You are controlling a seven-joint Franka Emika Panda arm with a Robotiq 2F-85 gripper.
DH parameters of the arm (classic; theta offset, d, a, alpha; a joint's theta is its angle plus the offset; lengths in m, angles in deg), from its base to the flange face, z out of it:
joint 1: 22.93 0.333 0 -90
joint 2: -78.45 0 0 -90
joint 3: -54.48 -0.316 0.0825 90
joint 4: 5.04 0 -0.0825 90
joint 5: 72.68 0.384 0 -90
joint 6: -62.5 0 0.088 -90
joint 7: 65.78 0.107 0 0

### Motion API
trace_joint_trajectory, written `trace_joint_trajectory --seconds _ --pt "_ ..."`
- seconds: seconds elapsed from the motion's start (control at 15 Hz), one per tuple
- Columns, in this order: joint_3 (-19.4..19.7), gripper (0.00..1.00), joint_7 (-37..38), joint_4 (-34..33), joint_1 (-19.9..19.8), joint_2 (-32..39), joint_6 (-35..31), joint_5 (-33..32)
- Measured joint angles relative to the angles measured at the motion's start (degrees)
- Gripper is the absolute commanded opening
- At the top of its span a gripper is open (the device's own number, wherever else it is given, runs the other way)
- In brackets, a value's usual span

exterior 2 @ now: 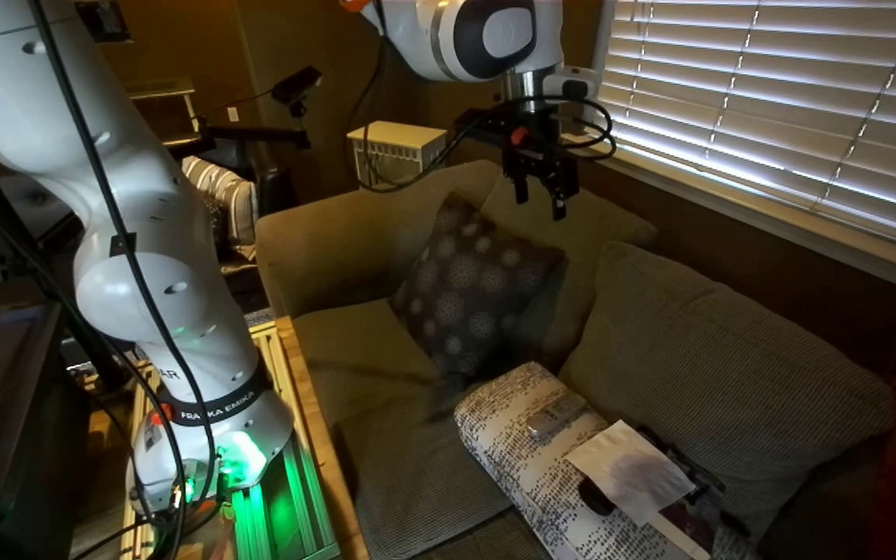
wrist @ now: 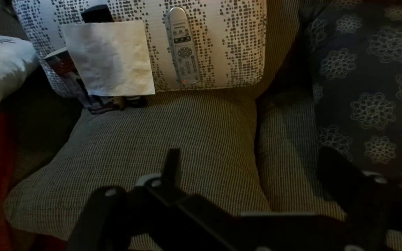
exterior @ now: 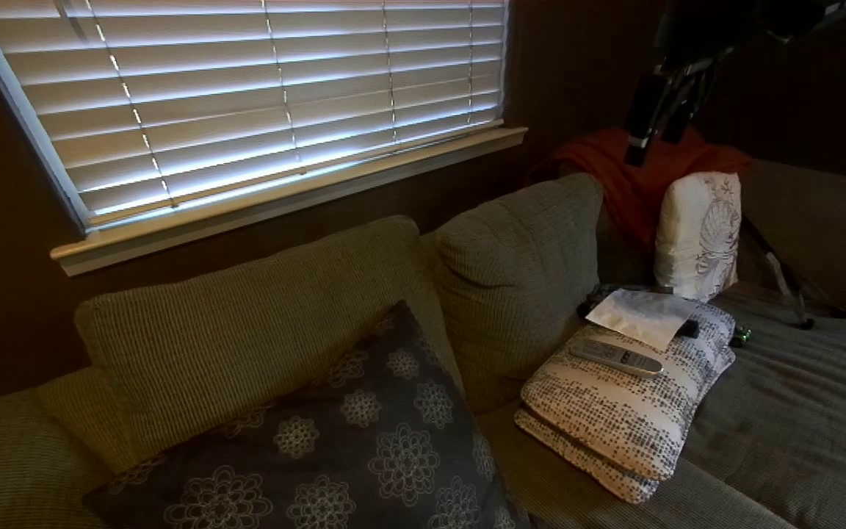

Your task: Put the cloth on the remote and put the remote on top of the pillow

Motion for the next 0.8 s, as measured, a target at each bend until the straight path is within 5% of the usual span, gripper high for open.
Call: trace_joint_trajectory --seconds 0.33,0.8 --pt "1.1 1.00 0.1 -0.9 -0.4 3.3 2.1 1.2" --pt "3.8 1.00 0.8 -7.2 -1.3 19.4 2.4 2.9"
